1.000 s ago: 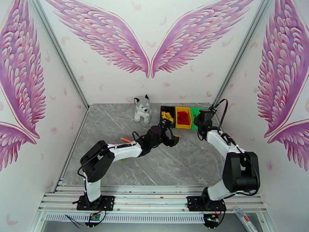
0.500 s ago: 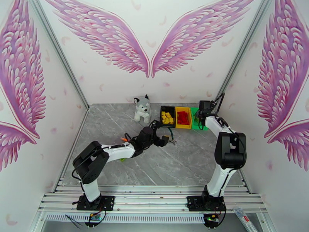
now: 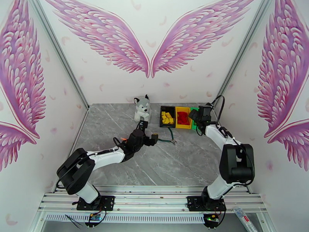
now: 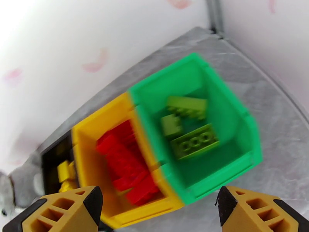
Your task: Sort the legos into containers by color
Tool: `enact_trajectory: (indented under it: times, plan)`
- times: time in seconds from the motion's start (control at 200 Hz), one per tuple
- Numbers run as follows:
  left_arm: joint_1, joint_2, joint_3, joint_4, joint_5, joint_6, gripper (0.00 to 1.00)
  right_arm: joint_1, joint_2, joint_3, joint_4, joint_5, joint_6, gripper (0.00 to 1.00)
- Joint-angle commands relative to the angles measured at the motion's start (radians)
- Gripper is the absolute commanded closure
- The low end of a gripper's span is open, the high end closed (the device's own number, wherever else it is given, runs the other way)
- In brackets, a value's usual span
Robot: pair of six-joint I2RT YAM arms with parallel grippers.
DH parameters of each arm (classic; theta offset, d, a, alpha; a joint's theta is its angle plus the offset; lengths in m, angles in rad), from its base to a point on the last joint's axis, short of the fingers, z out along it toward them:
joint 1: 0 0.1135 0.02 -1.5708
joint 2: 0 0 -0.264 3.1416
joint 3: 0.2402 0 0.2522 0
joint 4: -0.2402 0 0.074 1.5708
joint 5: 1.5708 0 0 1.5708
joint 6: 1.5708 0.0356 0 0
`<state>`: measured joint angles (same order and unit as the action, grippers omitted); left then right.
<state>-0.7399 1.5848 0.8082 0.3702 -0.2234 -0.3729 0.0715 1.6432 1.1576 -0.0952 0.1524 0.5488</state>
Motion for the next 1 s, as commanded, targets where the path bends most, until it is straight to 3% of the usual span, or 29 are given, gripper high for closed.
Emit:
enact_trajectory:
  times: [0.0,0.225,0.58,0.825,0.995]
  plan:
    - [0.032,-0.07,-0.059,-0.039,-0.099,-0.045,0.01,0.104,-0.021,-0.033,0.054,-0.105,-0.059,0.15]
    - [0.142,-0.166,-0.19,-0.069,-0.122,-0.149,0.01,0.361,-0.01,-0.102,0.078,-0.121,-0.149,0.15]
    - [0.376,-0.215,-0.323,-0.002,-0.014,-0.277,0.01,0.76,0.089,-0.123,0.094,-0.109,-0.182,0.12]
    - [0.501,-0.245,-0.406,0.079,0.054,-0.341,0.01,0.948,0.253,-0.008,0.077,-0.123,-0.2,0.13]
    - [0.574,-0.288,-0.459,0.102,0.087,-0.366,0.01,1.018,0.347,0.07,0.054,-0.1,-0.213,0.17]
